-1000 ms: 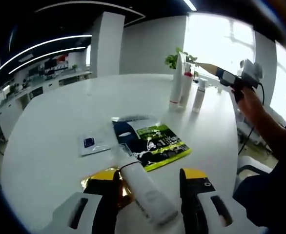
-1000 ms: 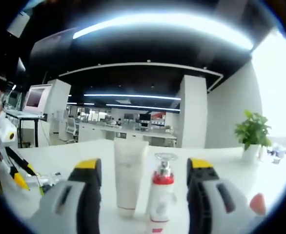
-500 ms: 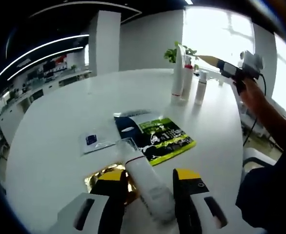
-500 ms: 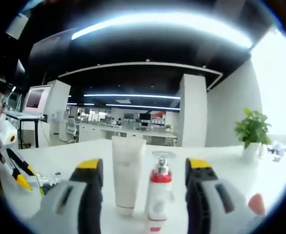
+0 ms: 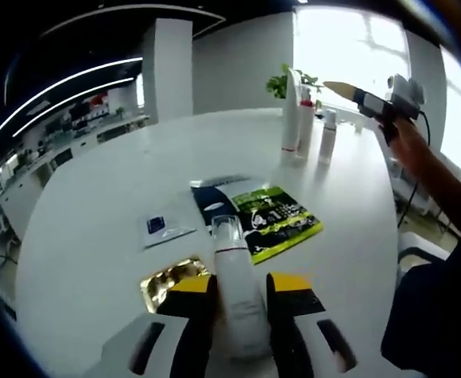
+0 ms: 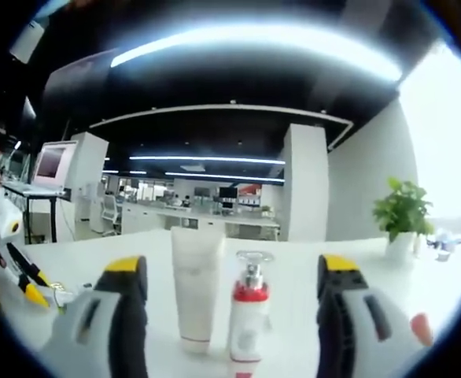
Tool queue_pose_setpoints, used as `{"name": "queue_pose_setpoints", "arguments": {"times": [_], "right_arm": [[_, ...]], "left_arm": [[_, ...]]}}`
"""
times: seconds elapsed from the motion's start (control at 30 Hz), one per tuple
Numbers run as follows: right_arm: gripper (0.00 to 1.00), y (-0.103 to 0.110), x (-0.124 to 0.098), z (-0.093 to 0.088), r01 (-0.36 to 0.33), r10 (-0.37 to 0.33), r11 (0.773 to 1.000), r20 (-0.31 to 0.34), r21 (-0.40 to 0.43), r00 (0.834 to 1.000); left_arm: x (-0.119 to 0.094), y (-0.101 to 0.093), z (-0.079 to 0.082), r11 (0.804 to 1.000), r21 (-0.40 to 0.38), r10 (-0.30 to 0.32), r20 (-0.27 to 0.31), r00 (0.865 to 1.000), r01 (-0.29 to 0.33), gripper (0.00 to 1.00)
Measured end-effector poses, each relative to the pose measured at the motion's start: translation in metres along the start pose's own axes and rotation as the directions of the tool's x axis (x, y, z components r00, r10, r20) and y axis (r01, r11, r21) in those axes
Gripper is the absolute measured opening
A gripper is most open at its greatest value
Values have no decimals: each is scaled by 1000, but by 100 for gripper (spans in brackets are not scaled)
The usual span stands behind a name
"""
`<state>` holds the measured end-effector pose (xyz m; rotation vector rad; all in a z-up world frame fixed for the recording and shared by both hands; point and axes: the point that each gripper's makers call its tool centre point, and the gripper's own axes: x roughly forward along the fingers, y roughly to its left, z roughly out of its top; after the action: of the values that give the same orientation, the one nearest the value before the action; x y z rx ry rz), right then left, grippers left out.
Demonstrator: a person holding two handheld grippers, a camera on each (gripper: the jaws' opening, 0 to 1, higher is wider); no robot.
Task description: Arrange the skincare products in the storage area until every visible bottle or jar stands upright without overlapping.
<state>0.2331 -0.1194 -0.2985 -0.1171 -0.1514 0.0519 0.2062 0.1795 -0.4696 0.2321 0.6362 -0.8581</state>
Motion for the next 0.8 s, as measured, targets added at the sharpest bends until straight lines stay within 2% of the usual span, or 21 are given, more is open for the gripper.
{"name": "queue_pose_setpoints", "arguments": {"times": [0.4,0.63,0.8], "right_arm": [[90,-2,-2,-2,5,-6,1000,-13,-10,1000],[95,-2,-2,0,6,-6,1000,-8,1,1000],[94,-1,-2,-2,0,0,1000,-20,-3,1000]], "left_arm": [[-2,5,2,1000,14,15,22,1000,-15,21],[-6,4,11,1000,-6,-4,64,998,4,21],[-6,2,13,1000,-3,-15,74,997,15,21]]}}
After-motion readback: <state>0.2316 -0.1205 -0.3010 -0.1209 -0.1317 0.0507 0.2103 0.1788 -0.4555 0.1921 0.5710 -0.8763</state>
